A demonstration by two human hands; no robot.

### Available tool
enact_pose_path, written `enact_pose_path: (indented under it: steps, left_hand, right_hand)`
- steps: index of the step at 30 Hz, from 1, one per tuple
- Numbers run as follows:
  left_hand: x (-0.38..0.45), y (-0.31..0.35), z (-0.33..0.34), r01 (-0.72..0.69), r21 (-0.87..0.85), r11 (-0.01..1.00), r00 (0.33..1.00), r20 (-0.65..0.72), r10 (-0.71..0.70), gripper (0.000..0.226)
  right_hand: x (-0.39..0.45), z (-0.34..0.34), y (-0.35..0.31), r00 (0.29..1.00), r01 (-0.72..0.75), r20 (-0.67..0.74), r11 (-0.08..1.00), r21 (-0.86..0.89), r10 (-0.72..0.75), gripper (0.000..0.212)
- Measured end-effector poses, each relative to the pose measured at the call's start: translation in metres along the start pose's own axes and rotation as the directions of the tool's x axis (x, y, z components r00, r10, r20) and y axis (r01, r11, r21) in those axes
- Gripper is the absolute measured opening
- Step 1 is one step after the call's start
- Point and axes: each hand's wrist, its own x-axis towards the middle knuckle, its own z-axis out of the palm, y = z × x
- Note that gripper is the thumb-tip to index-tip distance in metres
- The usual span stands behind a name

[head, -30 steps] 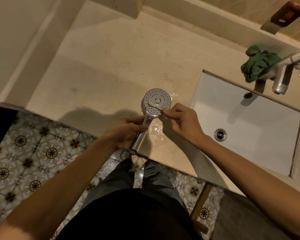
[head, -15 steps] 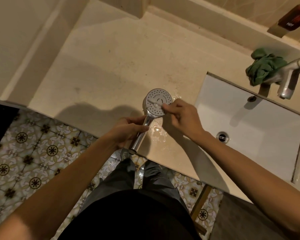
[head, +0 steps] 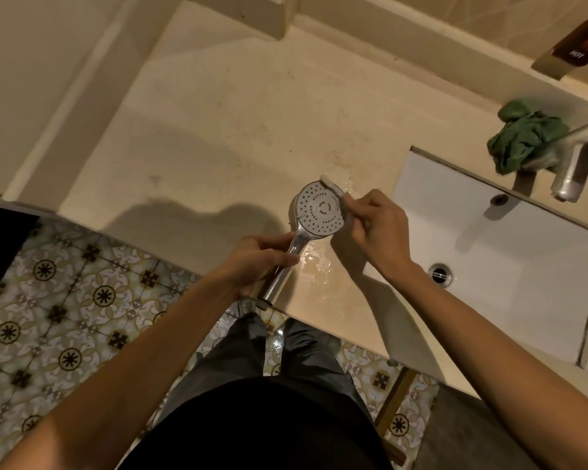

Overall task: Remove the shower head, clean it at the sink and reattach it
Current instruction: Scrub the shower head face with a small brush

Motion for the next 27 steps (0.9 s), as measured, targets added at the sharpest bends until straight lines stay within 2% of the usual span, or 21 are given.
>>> enact_pose_path:
  steps: [3,6,9,12,15,16,18,22,24,25,27]
  left_hand:
    - [-0.001,-0.001,-0.003,0.005,0.025,1.0,1.0,0.015,-0.006,0.039]
    - [-0.001,0.0,-0.003,0.003,0.023,1.0,1.0,0.021,-0.003,0.04]
    - [-0.003,0.0,-0.002,0.003,0.015,1.0,0.999,0.032,-0.003,0.04]
    - [-0.003,0.002,0.0,-0.007,-0.014,1.0,0.999,0.031,0.007,0.04]
    - [-0.003,0.003,0.002,-0.006,-0.017,1.0,0.999,0.034,0.007,0.04]
    - [-0.002,0.004,0.003,-0.007,-0.02,1.0,0.999,0.034,0.007,0.039]
    - [-0.002,0.006,0.005,-0.011,-0.02,1.0,0.999,0.031,0.012,0.038]
    - [-0.003,0.005,0.006,0.001,-0.047,0.999,1.0,0.026,0.0,0.039]
    - [-0.003,0.004,0.006,0.001,-0.061,0.998,1.0,0.022,0.0,0.038]
    - [-0.003,0.004,0.005,-0.001,-0.061,0.998,1.0,0.023,0.003,0.038]
    - [-0.004,0.003,0.004,0.003,-0.067,0.998,0.999,0.038,-0.001,0.037]
  right_hand:
    - [0.0,-0.003,0.001,0.99,0.119,0.082,0.993,-0.006,-0.118,0.021]
    - [0.002,-0.002,0.003,1.0,-0.005,-0.002,1.0,-0.006,0.005,0.023]
    - [-0.004,0.001,-0.001,0.989,0.114,0.087,0.993,0.029,-0.117,0.022]
    - [-0.004,0.002,-0.002,1.0,0.028,0.006,0.999,0.045,-0.028,0.024]
    - [-0.008,0.004,-0.005,0.992,0.109,0.059,0.994,0.01,-0.109,0.028]
    - [-0.01,0.004,-0.006,0.994,0.099,0.051,0.995,0.007,-0.099,0.03]
    - [-0.009,0.004,-0.006,0.999,-0.008,-0.038,0.999,0.032,0.009,0.03]
    - [-0.014,0.005,-0.005,0.999,0.041,-0.022,0.999,0.009,-0.041,0.025]
    - [-0.015,0.004,-0.004,0.996,-0.037,-0.081,0.999,0.034,0.04,0.028]
    - [-0.016,0.004,-0.004,0.997,-0.019,-0.078,0.999,0.038,0.022,0.028]
    - [-0.019,0.003,-0.002,0.992,0.123,-0.002,0.992,-0.005,-0.123,0.024]
